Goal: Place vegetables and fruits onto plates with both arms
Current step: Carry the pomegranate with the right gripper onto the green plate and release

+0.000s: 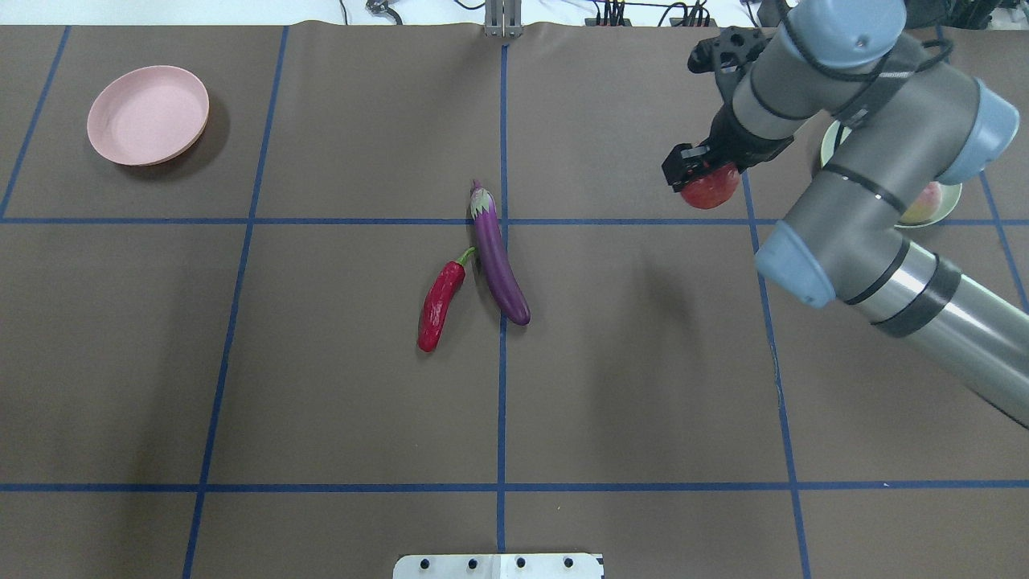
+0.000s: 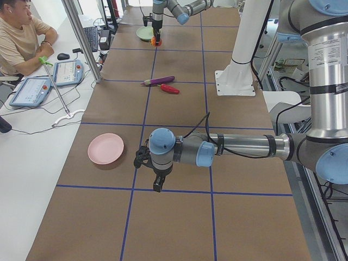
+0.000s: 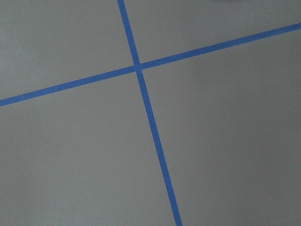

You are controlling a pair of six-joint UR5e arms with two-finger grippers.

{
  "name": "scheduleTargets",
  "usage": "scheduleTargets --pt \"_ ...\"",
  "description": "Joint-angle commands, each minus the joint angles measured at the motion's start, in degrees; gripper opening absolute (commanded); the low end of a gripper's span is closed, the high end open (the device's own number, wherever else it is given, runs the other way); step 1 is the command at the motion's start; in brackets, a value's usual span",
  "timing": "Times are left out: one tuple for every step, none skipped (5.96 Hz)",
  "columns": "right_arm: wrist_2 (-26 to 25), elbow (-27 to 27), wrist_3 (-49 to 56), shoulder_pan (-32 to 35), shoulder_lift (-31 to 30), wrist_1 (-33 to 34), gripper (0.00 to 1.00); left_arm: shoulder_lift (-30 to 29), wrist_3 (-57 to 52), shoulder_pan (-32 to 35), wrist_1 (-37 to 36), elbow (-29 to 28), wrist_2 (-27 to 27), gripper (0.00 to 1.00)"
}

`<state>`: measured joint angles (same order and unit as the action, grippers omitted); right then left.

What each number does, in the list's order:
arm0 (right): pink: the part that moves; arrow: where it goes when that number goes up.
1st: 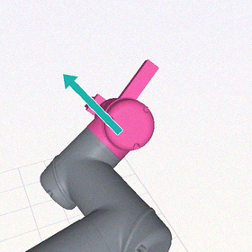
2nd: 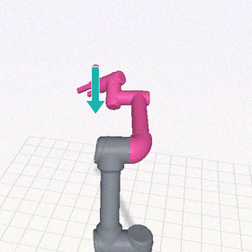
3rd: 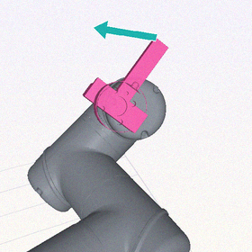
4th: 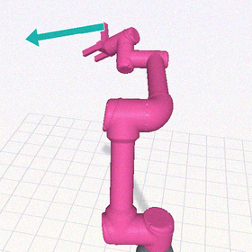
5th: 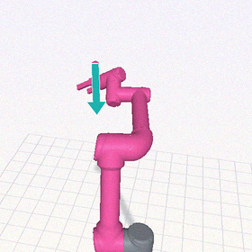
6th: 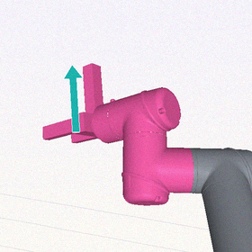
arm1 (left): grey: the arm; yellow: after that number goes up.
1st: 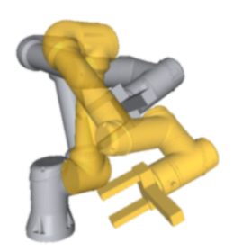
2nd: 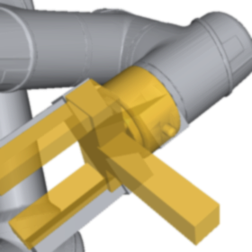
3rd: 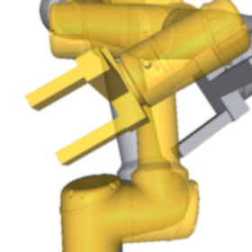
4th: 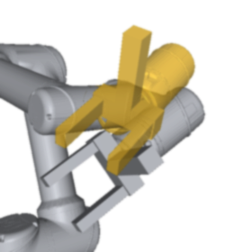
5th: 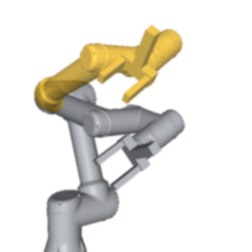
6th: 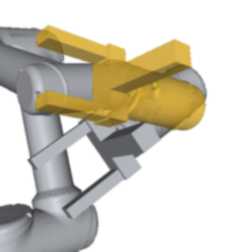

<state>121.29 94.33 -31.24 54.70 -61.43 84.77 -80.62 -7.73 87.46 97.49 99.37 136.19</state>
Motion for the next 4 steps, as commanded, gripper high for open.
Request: scheduleTargets --pt "10.3 -13.4 21.6 11.3 -2.8 -7.9 0.0 0.0 0.0 0.0 0.3 0.0 0.0 1.0" --pt "12.3 -21.8 28.1 13.6 -3.3 -14.6 0.0 -0.1 0.0 0.0 0.3 0.1 0.0 1.0" --pt "12.5 -29.6 30.2 14.2 -3.4 -22.9 0.0 -0.1 0.0 0.0 0.3 0.1 0.0 1.0" --pt "12.4 -32.8 30.3 14.2 -3.4 -26.0 0.0 -0.2 0.0 0.0 0.3 0.1 0.0 1.0"
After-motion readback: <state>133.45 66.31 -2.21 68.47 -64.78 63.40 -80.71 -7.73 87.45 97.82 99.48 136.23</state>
